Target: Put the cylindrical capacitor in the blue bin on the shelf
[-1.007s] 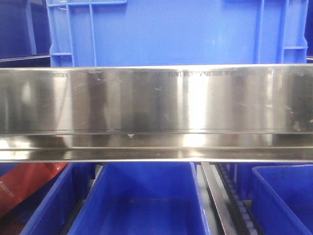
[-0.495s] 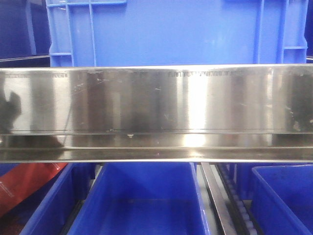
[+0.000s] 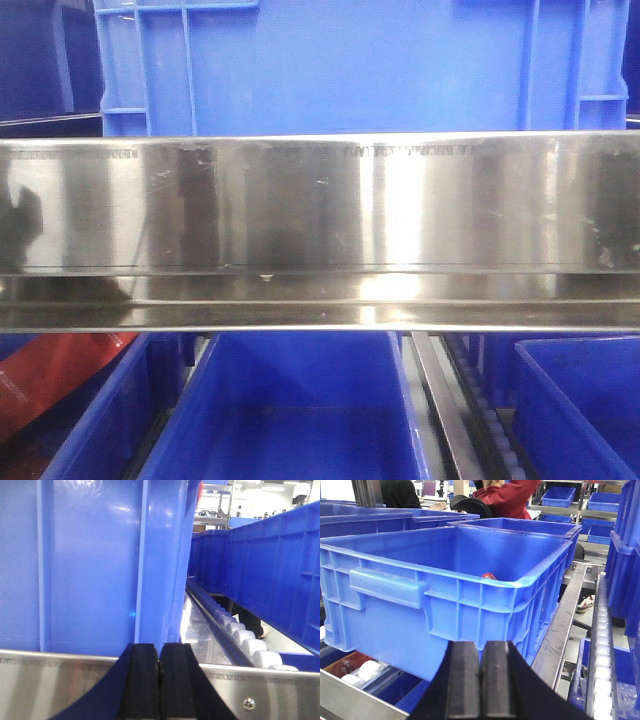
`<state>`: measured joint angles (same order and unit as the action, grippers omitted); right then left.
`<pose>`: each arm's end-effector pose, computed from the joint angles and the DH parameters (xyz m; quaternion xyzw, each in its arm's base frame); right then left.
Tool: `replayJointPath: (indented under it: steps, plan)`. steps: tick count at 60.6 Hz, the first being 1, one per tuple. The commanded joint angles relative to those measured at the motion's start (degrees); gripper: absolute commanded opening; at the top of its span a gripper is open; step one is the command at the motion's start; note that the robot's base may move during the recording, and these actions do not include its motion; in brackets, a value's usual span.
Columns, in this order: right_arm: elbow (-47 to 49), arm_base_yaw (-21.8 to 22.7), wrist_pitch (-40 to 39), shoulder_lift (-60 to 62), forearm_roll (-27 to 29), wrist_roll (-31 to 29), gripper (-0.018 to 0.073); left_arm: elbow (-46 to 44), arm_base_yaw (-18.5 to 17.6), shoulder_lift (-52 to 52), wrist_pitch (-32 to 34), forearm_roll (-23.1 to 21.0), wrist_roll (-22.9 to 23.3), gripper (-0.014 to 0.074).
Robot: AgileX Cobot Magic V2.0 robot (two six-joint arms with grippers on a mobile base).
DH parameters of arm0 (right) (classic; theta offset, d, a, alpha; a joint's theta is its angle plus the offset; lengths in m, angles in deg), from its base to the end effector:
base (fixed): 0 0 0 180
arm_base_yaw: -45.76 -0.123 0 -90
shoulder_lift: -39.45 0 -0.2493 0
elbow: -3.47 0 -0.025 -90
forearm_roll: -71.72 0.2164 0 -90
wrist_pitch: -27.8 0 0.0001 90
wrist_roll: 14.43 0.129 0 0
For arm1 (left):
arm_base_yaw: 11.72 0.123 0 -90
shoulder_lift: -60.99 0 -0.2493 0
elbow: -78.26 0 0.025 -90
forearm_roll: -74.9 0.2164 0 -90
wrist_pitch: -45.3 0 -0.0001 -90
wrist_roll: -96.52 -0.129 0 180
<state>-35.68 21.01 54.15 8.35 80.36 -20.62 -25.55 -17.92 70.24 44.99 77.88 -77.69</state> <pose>0.0960 0.0537 0.3341 -0.1715 0.7251 0.1759 0.6434 0.0958 -0.0104 0.2147 0.0200 0.6801 -0.0575 0.7306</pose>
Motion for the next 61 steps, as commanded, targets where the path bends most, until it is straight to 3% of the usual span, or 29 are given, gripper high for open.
replayJointPath:
  steps: [1, 27, 33, 48, 61]
  plan:
    - [-0.09, 0.03, -1.29, 0.12, -0.55, -0.34, -0.0162, -0.09, 0.22, -0.34, 1.33, -0.21, -0.14, -0.0111]
    - [-0.73, 1.21, -1.69, 0.48, -1.41, -0.34, -0.0162, -0.09, 0.22, -0.34, 1.33, -0.21, -0.14, -0.0111]
    - [-3.24, 5.61, -3.09, 2.82, -1.54, -0.34, -0.0162, -0.09, 0.22, -0.34, 1.33, -0.21, -0.14, -0.0111]
    - [-18.51, 21.68, -10.07, 15.61, 1.79, -0.34, -0.0162, -0.09, 0.22, -0.34, 1.33, -0.21, -0.14, -0.0111]
    - [-30.93, 25.38, -15.14, 22.18, 2.43, -0.34, -0.0162, -0.09, 0.22, -0.34, 1.33, -0.21, -0.14, -0.0111]
